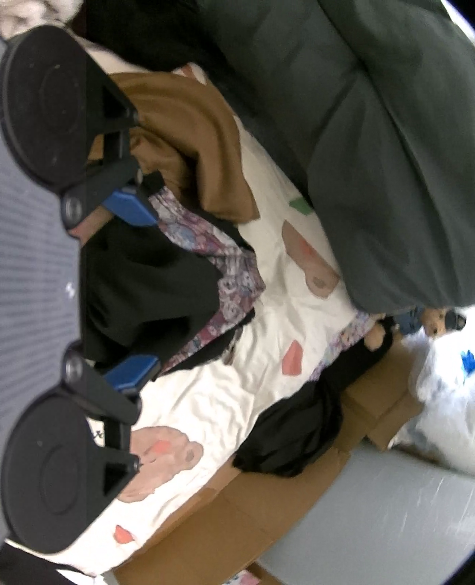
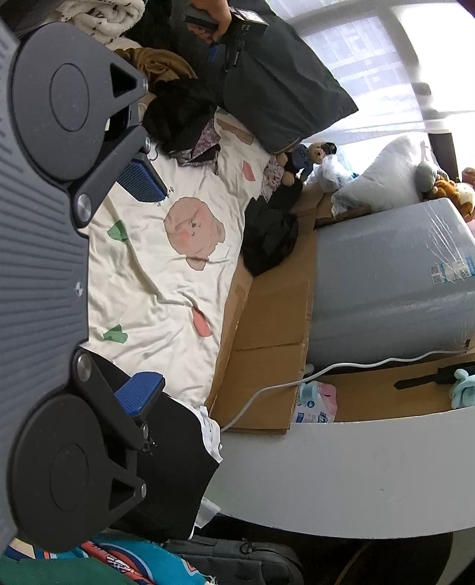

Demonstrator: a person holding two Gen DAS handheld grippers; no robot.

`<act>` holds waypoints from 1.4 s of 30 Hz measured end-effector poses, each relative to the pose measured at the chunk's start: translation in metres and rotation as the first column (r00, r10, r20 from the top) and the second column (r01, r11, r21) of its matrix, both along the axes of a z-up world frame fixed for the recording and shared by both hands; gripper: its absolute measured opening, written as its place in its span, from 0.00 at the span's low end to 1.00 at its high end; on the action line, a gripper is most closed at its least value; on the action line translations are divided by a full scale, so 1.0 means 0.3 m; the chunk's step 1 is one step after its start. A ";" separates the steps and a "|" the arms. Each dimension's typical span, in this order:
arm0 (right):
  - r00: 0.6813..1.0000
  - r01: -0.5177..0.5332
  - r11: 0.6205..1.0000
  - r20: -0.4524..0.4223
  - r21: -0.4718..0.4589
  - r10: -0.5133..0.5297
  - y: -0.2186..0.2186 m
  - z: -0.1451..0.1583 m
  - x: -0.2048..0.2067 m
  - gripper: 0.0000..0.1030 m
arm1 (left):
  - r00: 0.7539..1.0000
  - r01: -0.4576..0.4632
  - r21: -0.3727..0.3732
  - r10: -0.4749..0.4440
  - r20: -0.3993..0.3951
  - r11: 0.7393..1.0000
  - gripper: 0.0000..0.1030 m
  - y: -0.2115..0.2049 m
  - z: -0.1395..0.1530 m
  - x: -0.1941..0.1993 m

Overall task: Fold clothes
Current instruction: 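Lower the left tool onto the black knit garment and close its fingers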

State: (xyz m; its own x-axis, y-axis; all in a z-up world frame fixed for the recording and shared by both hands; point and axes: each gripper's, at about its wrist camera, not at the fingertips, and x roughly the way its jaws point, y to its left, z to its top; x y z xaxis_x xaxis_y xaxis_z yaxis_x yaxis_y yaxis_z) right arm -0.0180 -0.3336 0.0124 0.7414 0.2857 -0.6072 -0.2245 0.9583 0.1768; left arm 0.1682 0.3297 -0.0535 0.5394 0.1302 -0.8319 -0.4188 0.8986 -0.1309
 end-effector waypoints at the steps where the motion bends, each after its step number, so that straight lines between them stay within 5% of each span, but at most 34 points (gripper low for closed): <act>1: 1.000 -0.013 1.000 -0.002 -0.005 0.013 0.002 0.001 0.003 0.99 | 1.000 0.003 0.004 -0.003 0.003 1.000 0.78 0.002 0.005 -0.002; 14: 0.999 -0.042 0.999 -0.009 -0.010 0.042 0.011 -0.010 0.007 0.99 | 0.996 0.087 -0.001 -0.087 0.007 0.996 0.79 -0.007 -0.081 0.042; 18: 0.999 -0.028 1.000 -0.027 -0.014 0.027 -0.007 -0.024 0.016 0.99 | 0.983 0.186 0.073 -0.184 -0.023 0.980 0.79 -0.047 -0.120 0.083; 32: 0.999 -0.004 1.000 -0.051 -0.025 0.003 -0.038 -0.071 0.040 0.99 | 0.997 0.071 0.099 -0.069 -0.024 0.993 0.80 0.009 -0.245 0.130; 42: 0.994 0.031 0.999 -0.106 -0.026 -0.034 -0.081 -0.144 0.066 0.99 | 0.995 0.082 0.099 -0.076 -0.068 0.992 0.80 0.011 -0.347 0.160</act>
